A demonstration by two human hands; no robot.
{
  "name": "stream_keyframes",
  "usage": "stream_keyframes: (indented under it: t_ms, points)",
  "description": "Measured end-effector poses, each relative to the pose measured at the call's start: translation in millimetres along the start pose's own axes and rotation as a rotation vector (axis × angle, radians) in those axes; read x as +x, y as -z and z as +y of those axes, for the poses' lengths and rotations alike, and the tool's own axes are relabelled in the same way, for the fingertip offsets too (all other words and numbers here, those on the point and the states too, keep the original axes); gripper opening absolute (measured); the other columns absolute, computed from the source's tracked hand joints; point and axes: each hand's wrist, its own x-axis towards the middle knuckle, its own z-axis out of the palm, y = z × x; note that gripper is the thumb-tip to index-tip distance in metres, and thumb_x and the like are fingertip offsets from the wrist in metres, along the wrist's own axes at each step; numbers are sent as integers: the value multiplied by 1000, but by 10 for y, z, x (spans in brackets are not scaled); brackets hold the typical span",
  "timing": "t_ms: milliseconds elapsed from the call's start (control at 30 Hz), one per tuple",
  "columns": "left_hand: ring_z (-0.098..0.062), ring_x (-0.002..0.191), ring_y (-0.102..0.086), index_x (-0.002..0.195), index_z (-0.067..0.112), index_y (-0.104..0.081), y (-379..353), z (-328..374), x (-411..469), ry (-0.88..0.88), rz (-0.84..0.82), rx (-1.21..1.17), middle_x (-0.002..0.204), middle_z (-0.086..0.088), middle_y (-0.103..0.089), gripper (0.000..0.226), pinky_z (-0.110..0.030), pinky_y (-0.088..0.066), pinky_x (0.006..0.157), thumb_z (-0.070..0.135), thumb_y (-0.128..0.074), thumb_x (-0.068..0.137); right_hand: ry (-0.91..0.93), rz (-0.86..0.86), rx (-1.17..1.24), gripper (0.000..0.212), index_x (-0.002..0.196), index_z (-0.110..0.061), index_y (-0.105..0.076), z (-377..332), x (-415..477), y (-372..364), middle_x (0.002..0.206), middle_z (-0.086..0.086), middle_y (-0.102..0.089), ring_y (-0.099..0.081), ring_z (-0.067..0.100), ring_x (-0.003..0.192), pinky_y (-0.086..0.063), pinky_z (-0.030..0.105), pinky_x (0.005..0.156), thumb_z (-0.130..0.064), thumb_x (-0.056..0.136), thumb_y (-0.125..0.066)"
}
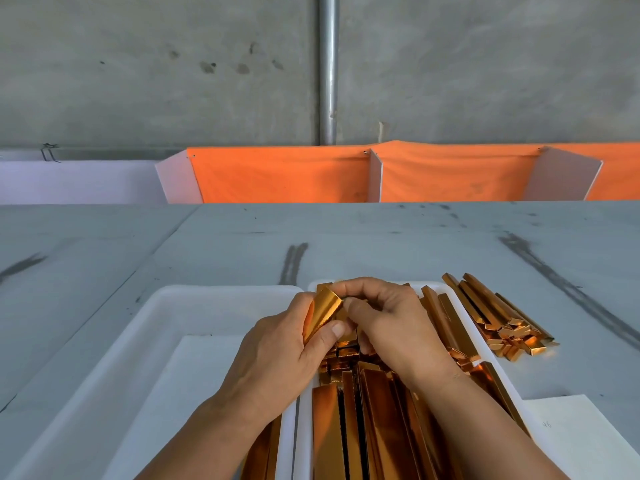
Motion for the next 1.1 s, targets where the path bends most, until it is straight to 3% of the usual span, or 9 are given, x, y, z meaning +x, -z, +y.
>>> stream_keyframes:
  t_ms: [67, 167, 333, 467, 600, 767, 933, 1033, 1100]
  points:
    - [-3, 62, -58, 121, 38, -42, -14, -15, 7, -7, 5, 0, 69, 14, -55, 64, -13, -42, 52, 78, -24, 75, -14, -11, 25, 31, 95, -32, -76, -13, -7, -1, 60, -4, -67, -51, 8, 45, -42, 17, 45, -9, 98, -55]
    - [-2, 69, -63, 118, 41, -42, -39, -44, 13, -2, -6, -51, 77, 12, -64, 52, -22, -53, 60, 75, -28, 80, 6, -26, 39, 29, 97, -31, -73, -35, -21, -15, 62, -12, -69, -56, -1, 46, -42, 8, 48, -8, 97, -56]
    - [-1, 61, -60, 109, 44, -44, -40, -41, 1, 6, 13, -76, 68, 15, -61, 39, -17, -45, 49, 72, -32, 84, 37, -8, -28, 25, 110, -25, -73, -1, -18, -39, 65, -19, -68, -59, -5, 50, -43, 7, 51, -11, 98, -57]
    - [-1, 56, -56, 100, 41, -44, -39, -18, 10, 18, 21, -86, 68, 27, -56, 39, -14, -38, 46, 73, -31, 83, 67, 28, -28, 29, 112, -33, -70, 4, -27, -53, 66, -20, -68, -59, -5, 50, -44, 7, 51, -11, 97, -59]
    - [0, 55, -55, 99, 39, -43, -41, -15, 7, 26, 19, -89, 69, 30, -54, 39, -14, -38, 45, 73, -31, 83, 61, 17, 27, 29, 109, -29, -74, -3, -27, -57, 71, -24, -68, -60, -7, 52, -44, 6, 52, -8, 97, -58]
    - [1, 52, -54, 100, 34, -46, -53, -8, 0, 17, 21, -109, 64, 27, -54, 41, -14, -37, 44, 70, -33, 84, 72, 33, 57, 28, 106, -25, -75, 4, -31, -63, 72, -15, -68, -59, -6, 51, -44, 7, 51, -5, 96, -59]
    - [-3, 56, -56, 104, 31, -48, -22, 4, 6, 4, 35, -135, 61, 11, -55, 49, -15, -40, 47, 72, -33, 82, 76, 31, 125, 29, 114, -35, -69, 8, -16, -53, 62, -4, -66, -54, 2, 44, -47, 14, 50, -14, 99, -56]
    - [-2, 56, -55, 106, 30, -47, -12, 17, -2, -11, 29, -140, 59, 11, -50, 50, -15, -38, 48, 72, -34, 83, 1, 79, 247, 26, 115, -39, -67, 31, 26, -14, 61, 4, -65, -49, 15, 41, -51, 22, 52, -26, 104, -48]
    - [0, 55, -54, 103, 30, -46, -11, 27, -12, -32, 20, -126, 56, 13, -46, 48, -13, -37, 47, 72, -33, 83, -100, 85, 357, 24, 109, -33, -70, 38, 51, 11, 62, 7, -64, -46, 17, 41, -48, 22, 47, -27, 104, -48]
